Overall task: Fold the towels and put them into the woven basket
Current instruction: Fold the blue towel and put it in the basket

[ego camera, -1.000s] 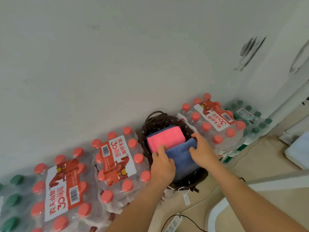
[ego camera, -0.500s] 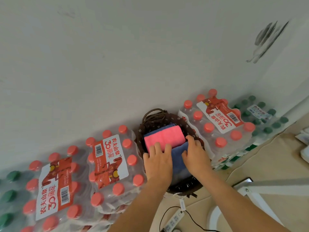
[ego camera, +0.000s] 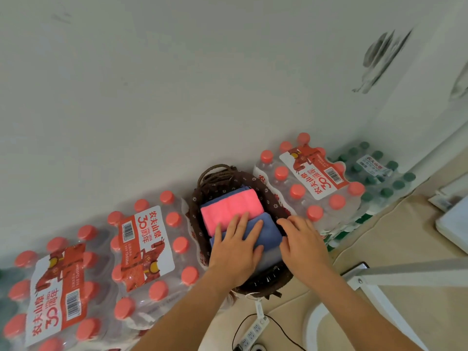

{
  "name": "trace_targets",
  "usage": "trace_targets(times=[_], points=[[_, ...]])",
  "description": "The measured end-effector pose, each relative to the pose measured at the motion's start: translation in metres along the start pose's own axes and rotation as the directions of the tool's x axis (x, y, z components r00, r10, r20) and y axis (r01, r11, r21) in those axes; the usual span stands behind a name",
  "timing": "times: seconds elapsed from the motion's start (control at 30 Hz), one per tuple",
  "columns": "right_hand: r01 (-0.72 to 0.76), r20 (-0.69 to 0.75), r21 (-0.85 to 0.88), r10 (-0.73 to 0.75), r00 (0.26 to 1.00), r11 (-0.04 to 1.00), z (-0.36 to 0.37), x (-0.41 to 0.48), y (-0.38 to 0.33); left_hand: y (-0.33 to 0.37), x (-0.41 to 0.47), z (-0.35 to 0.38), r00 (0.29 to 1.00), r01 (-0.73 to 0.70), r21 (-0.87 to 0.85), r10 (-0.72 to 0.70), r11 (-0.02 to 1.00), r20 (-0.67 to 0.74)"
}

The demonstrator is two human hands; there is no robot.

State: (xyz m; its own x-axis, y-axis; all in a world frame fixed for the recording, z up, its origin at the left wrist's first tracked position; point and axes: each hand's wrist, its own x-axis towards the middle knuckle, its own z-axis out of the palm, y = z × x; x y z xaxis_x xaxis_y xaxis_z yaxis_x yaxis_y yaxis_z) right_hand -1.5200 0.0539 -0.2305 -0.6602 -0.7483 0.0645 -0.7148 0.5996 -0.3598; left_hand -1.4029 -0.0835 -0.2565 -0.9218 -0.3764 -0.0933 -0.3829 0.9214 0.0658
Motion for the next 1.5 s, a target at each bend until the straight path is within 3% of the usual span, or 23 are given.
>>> trace_targets(times=[0.3, 0.7, 0.8, 0.9, 1.03, 1.17, 1.3, 1.4, 1.47, 1.5], points=[[-0.067, 0.054, 0.155, 0.059, 0.997, 0.986, 0.005, -0.018, 0.002, 0.000, 0.001, -0.001, 0.996, 0.079, -0.023, -0.080, 0.997, -0.048], [-0.022, -0.044, 0.282, 0.036, 0.998, 0.959, -0.031, -0.014, -0.006, 0.005, -0.008, -0.024, 0.996, 0.047, 0.007, -0.047, 0.999, -0.070], [-0.060, 0.048, 0.296, 0.048, 0.998, 0.953, -0.031, -0.015, -0.009, 0.005, -0.011, -0.029, 0.992, 0.077, -0.022, -0.079, 0.997, -0.102], [-0.055, 0.192, 0.231, 0.010, 0.981, 0.971, -0.025, -0.014, -0.019, 0.002, -0.010, -0.024, 0.993, 0.065, -0.007, -0.066, 0.998, -0.097], [0.027, 0.343, -0.010, -0.022, 0.939, 1.000, -0.010, -0.010, -0.031, -0.005, -0.015, -0.011, 0.998, -0.009, -0.005, 0.008, 1.000, -0.063], [0.041, 0.366, -0.136, 0.012, 0.931, 0.990, -0.001, -0.007, -0.030, -0.011, -0.022, -0.002, 0.998, -0.039, 0.133, 0.032, 0.990, 0.060], [0.049, 0.345, -0.146, 0.005, 0.939, 0.988, 0.003, -0.011, -0.028, -0.007, -0.023, -0.005, 0.997, -0.040, 0.172, 0.029, 0.984, 0.069], [-0.065, 0.133, 0.018, 0.062, 0.989, 0.998, -0.001, -0.017, -0.022, -0.009, -0.022, -0.006, 0.998, 0.023, 0.143, -0.030, 0.989, 0.047], [-0.268, 0.007, 0.177, 0.271, 0.963, 0.947, -0.007, -0.028, -0.017, -0.009, -0.021, -0.009, 0.996, 0.042, 0.124, -0.051, 0.991, 0.068], [-0.400, 0.056, 0.224, 0.398, 0.916, 0.889, -0.007, -0.035, -0.014, -0.008, -0.020, -0.008, 0.996, 0.037, 0.121, -0.047, 0.992, 0.075]])
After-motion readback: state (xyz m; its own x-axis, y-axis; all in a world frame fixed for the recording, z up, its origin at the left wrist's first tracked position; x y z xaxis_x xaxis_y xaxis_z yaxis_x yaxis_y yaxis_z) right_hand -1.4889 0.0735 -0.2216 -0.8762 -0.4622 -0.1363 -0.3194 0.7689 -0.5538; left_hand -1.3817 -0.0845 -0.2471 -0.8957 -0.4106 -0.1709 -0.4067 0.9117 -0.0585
